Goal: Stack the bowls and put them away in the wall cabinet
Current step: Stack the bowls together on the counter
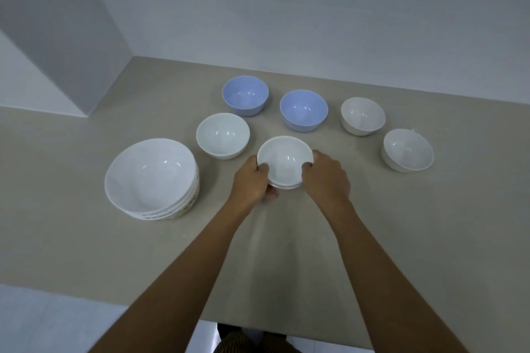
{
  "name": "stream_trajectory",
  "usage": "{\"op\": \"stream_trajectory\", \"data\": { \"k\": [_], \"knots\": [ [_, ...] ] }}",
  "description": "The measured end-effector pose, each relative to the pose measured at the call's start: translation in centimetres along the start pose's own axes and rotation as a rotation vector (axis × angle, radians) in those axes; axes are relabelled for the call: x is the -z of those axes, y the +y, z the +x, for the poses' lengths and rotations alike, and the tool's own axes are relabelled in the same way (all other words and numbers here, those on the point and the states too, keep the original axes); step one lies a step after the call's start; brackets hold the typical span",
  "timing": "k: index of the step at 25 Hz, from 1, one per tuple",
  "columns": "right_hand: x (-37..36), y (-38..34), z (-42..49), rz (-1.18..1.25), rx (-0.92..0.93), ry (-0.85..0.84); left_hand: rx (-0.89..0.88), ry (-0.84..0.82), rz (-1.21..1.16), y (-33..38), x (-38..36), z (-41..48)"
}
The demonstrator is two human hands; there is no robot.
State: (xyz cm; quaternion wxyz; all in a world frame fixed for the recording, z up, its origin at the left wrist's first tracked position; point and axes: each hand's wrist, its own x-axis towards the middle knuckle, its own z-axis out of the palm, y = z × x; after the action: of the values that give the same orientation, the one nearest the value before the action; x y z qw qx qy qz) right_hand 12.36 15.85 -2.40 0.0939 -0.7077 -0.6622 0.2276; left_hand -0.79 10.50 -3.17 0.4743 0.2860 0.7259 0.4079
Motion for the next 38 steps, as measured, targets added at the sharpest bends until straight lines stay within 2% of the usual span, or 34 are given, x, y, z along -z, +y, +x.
{"op": "stream_trajectory", "data": {
  "k": [2, 4, 5, 7, 10, 13, 15, 18, 21, 24, 28, 33, 38],
  "knots": [
    [0.6, -0.6, 0.1, -0.077, 0.040, 0.078, -0.011, 0.002, 0.039, -0.3, 0.6, -0.2],
    [1.1, -2.1, 0.7, -0.037, 0.157, 0.174, -0.004, 0.006, 0.065, -0.9, 1.5, -0.3],
    [1.2, -3.3, 1.4, 0.009, 0.227, 0.171, 0.002, 0.001, 0.067, -1.2, 2.0, -0.3],
    [0.6, -5.8, 3.1, 0.069, 0.316, 0.040, 0.012, -0.027, 0.049, -1.8, 2.8, -0.3],
    [-1.6, -9.6, 5.4, 0.028, 0.336, -0.216, 0.015, -0.049, 0.039, -2.2, 3.5, -0.3],
    [-3.7, -11.2, 6.5, 0.012, 0.280, -0.298, 0.005, -0.052, 0.023, -2.4, 3.9, -0.2],
    [-4.2, -11.3, 6.8, 0.046, 0.268, -0.287, 0.006, -0.052, -0.008, -2.3, 4.0, -0.3],
    [-2.0, -11.0, 6.9, 0.265, 0.265, -0.186, 0.023, -0.040, -0.036, -2.3, 4.1, -0.4],
    [2.0, -8.7, 5.8, 0.375, 0.373, -0.134, 0.036, -0.025, -0.076, -2.4, 4.1, -0.2],
    [4.5, -4.1, 3.8, 0.314, 0.400, -0.189, 0.067, -0.009, -0.170, -2.1, 3.9, -0.2],
    [2.8, -1.6, 1.8, 0.064, 0.380, -0.191, 0.150, -0.001, -0.297, -1.4, 3.8, 0.0],
    [0.8, -1.8, 0.4, -0.101, 0.347, -0.002, 0.087, -0.022, -0.171, -0.5, 3.5, 0.1],
    [1.0, -2.0, 0.5, -0.140, 0.319, -0.034, 0.001, -0.002, 0.027, -0.3, 3.3, 0.2]
  ]
}}
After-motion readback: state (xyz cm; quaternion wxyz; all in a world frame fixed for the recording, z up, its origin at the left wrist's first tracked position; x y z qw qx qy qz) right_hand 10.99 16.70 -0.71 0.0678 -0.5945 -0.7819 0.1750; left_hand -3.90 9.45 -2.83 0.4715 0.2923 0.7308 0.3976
